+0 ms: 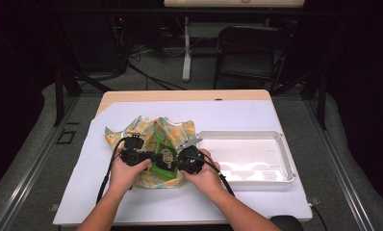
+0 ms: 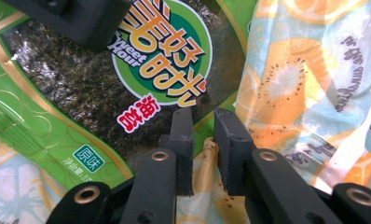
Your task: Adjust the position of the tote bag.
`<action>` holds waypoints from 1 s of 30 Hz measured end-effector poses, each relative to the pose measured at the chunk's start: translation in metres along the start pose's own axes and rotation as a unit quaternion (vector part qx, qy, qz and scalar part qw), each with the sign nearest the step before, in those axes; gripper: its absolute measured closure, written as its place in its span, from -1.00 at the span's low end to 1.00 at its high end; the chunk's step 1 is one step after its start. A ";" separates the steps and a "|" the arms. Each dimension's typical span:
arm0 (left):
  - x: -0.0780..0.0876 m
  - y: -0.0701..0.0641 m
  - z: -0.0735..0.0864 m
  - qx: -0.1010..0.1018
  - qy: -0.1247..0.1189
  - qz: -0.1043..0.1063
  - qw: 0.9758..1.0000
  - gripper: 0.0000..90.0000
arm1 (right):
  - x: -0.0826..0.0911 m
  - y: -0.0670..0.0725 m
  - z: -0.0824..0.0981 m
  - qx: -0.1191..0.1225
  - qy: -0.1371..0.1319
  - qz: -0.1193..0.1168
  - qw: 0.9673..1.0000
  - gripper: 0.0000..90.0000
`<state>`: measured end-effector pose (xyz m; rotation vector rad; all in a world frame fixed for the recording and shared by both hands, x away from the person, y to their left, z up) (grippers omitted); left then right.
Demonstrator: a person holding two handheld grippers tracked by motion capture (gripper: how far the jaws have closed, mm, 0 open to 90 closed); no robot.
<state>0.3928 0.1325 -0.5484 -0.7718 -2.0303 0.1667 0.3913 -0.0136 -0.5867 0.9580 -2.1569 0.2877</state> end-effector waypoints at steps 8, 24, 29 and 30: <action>0.000 -0.002 -0.002 0.005 0.004 -0.003 1.000 0.38 | -0.001 0.000 0.001 -0.003 -0.004 -0.002 1.000 0.74; 0.003 -0.001 -0.004 0.025 0.001 -0.028 0.999 0.56 | 0.001 0.000 0.002 0.000 -0.006 -0.002 1.000 0.66; 0.004 0.001 -0.006 0.045 -0.006 -0.035 0.998 0.59 | 0.006 0.001 0.000 -0.005 -0.013 -0.007 1.000 0.56; 0.004 0.002 -0.006 0.046 -0.006 -0.035 0.998 0.59 | 0.007 0.001 -0.001 -0.006 -0.014 -0.009 1.000 0.54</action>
Point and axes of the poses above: each handheld gripper's, and its own axes: x roughly backward along the jaws, z roughly out of its underside, y roughly to its left, the point moved 6 cm from there along -x, roughly forward along the jaws, and after that the axes turned 1 degree about -y, right-handed, at the moved point
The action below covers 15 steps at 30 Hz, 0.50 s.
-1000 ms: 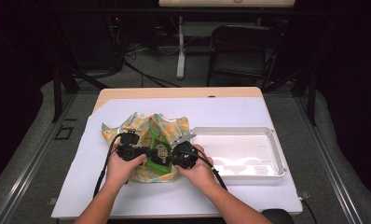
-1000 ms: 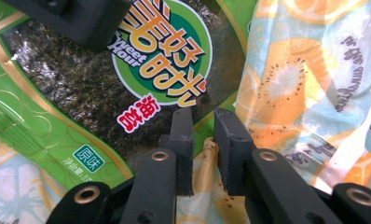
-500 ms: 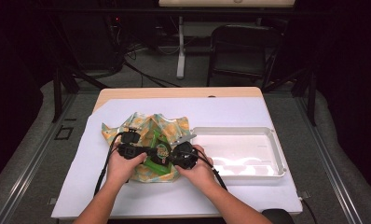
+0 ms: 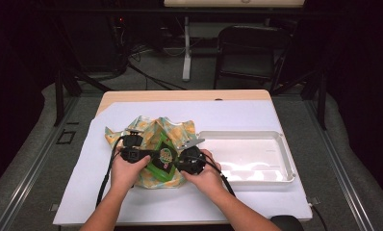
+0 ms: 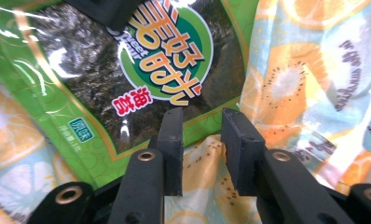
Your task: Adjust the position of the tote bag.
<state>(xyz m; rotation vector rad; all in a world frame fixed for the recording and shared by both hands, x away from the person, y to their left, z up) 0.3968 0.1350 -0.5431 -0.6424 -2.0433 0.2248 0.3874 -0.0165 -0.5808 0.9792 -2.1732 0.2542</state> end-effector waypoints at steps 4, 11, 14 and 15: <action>0.001 0.001 0.000 0.002 0.002 0.003 1.000 0.60 | 0.007 0.000 -0.002 -0.009 -0.010 -0.009 1.000 0.49; 0.006 0.004 -0.001 0.011 -0.004 0.007 1.000 0.60 | 0.019 -0.002 -0.006 -0.024 -0.023 -0.022 0.999 0.44; 0.009 0.005 -0.002 0.013 -0.010 0.005 1.000 0.60 | 0.024 -0.003 -0.008 -0.028 -0.032 -0.027 0.999 0.43; 0.010 0.005 -0.002 0.011 -0.011 0.006 1.000 0.60 | 0.025 -0.003 -0.009 -0.029 -0.035 -0.027 0.999 0.43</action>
Point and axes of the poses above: each handheld gripper's, and its own axes: x roughly backward along the jaws, z roughly out of its underside, y roughly to its left, the point moved 6 cm from there along -x, roughly forward along the jaws, and after that the axes turned 1 degree about -y, right-handed, at the moved point
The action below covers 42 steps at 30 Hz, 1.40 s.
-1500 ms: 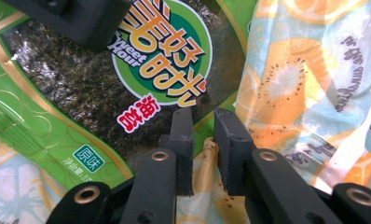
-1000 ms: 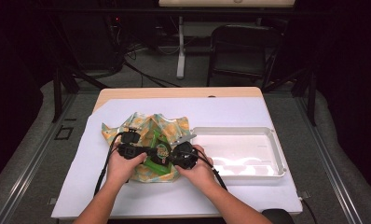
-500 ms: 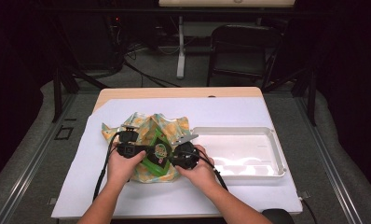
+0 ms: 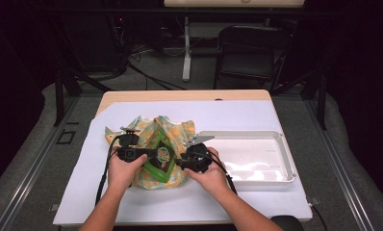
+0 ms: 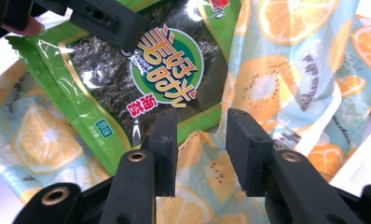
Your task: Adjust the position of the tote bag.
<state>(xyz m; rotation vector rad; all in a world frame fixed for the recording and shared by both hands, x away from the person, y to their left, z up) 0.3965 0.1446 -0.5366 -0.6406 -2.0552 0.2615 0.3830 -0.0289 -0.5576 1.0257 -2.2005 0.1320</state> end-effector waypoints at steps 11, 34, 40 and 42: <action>0.016 0.003 -0.001 -0.002 -0.019 -0.002 1.000 0.60 | 0.007 0.000 -0.003 -0.003 -0.009 -0.002 1.000 0.42; 0.056 -0.003 -0.005 -0.021 -0.053 -0.001 0.998 0.60 | 0.019 0.004 -0.008 0.003 -0.028 -0.002 1.000 0.42; 0.068 -0.004 -0.008 -0.025 -0.061 -0.009 0.998 0.60 | 0.020 0.003 -0.009 0.002 -0.031 -0.003 1.000 0.42; 0.072 -0.003 -0.009 -0.025 -0.064 -0.012 0.998 0.60 | 0.020 0.003 -0.009 0.001 -0.033 -0.002 0.999 0.42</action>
Point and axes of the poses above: each handheld gripper's, and its own axes: x roughly backward along the jaws, z roughly out of its underside, y roughly to its left, the point moved 6 cm from there along -x, roughly forward along the jaws, and after that the axes turned 1 degree about -y, right-handed, at the moved point
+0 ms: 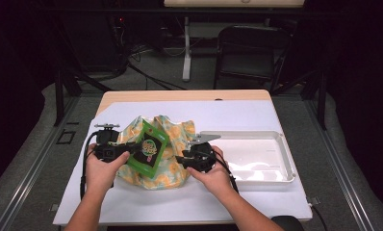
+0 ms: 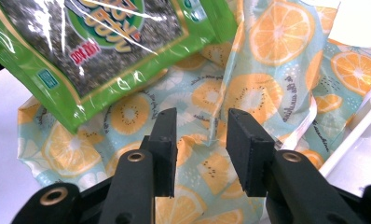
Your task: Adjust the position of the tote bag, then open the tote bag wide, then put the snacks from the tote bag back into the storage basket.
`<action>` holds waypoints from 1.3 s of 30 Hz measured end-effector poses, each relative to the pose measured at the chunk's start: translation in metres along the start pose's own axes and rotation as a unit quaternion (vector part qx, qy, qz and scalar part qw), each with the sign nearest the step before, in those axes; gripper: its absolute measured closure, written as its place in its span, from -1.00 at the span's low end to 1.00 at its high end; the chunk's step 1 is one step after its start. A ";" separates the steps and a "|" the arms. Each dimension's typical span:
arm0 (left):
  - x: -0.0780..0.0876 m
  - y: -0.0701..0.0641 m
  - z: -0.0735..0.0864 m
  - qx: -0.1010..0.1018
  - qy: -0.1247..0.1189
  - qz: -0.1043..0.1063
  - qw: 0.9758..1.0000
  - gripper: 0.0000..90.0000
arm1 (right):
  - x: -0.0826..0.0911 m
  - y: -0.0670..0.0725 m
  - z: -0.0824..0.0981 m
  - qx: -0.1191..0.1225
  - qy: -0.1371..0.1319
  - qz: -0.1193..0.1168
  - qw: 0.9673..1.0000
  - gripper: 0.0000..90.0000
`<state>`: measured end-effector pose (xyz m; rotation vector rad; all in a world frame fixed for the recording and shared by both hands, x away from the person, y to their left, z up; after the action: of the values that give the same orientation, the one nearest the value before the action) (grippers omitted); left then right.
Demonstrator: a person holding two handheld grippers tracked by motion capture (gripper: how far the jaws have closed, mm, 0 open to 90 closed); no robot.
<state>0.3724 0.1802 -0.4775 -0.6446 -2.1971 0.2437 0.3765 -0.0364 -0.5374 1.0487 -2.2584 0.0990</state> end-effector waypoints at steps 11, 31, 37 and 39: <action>0.019 0.001 -0.008 -0.005 -0.016 -0.006 1.000 0.60 | 0.002 -0.002 -0.002 -0.004 -0.005 0.000 1.000 0.42; 0.010 -0.033 -0.026 -0.042 -0.019 0.018 0.999 0.60 | 0.012 -0.009 -0.007 -0.018 -0.015 0.002 1.000 0.38; 0.004 -0.043 -0.034 -0.053 -0.017 0.022 0.998 0.60 | 0.020 -0.018 -0.010 -0.027 -0.022 0.006 0.999 0.34; 0.001 -0.045 -0.036 -0.055 -0.019 0.024 0.998 0.60 | 0.022 -0.021 -0.011 -0.030 -0.028 0.008 0.999 0.34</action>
<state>0.3826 0.1414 -0.4363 -0.7587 -2.2448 0.1614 0.3867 -0.0611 -0.5197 1.0129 -2.3053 0.0098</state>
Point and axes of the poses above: each handheld gripper's, and its own axes: x roughly backward along the jaws, z roughly out of its underside, y roughly to its left, the point moved 6 cm from there along -x, roughly forward along the jaws, and after that the axes turned 1 degree about -y, right-handed, at the moved point
